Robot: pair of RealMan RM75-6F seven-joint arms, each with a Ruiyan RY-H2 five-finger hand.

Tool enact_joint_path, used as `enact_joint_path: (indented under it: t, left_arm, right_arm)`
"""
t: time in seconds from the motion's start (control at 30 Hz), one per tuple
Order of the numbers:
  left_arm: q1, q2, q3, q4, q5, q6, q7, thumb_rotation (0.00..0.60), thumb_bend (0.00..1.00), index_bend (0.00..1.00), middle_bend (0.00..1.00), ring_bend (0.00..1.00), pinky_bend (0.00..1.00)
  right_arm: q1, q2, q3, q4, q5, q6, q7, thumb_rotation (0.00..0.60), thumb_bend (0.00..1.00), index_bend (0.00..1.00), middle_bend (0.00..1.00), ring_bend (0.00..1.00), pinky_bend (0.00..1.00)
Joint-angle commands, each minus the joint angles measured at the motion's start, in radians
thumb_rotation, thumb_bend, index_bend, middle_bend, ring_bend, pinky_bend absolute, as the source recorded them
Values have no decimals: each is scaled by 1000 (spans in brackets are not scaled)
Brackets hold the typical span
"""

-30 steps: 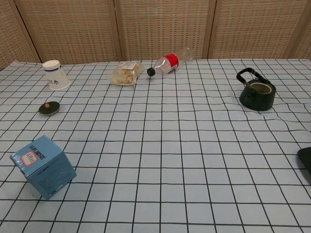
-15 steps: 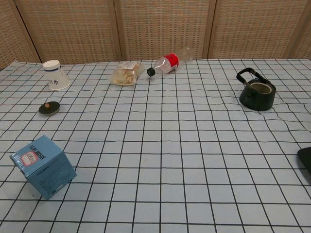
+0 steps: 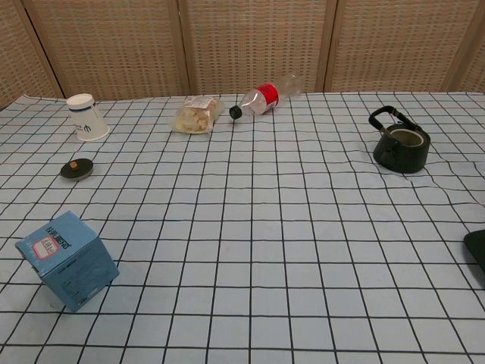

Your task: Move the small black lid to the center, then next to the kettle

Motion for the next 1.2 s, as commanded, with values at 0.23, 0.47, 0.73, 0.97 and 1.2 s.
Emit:
enact_joint_path:
  t: [0.23, 0.47, 0.73, 0.97, 1.2]
  left_arm:
    - [-168, 0, -116, 20, -185, -228, 78, 600, 138, 276, 0, 0, 0]
    - [-348, -96, -154, 199, -372, -466, 220, 600, 157, 320, 0, 0, 0]
    - [-465, -183, -148, 362, -451, -598, 275, 600, 198, 269, 0, 0, 0]
    - [-539, -261, -134, 476, -503, -684, 287, 600, 198, 193, 0, 0, 0]
    - [-596, -345, -122, 572, -543, -730, 299, 600, 222, 220, 0, 0, 0]
  right_arm:
    - [3, -8, 18, 16, 33, -6, -54, 600, 168, 9, 0, 0, 0]
    - [11, -13, 38, 47, 74, -27, -39, 600, 168, 19, 0, 0, 0]
    - [6, -13, 42, 68, 99, -31, -31, 600, 167, 23, 0, 0, 0]
    - [-5, -6, 42, 74, 110, -23, -20, 600, 168, 25, 0, 0, 0]
    - [-16, 4, 43, 73, 113, -9, -3, 600, 167, 28, 0, 0, 0]
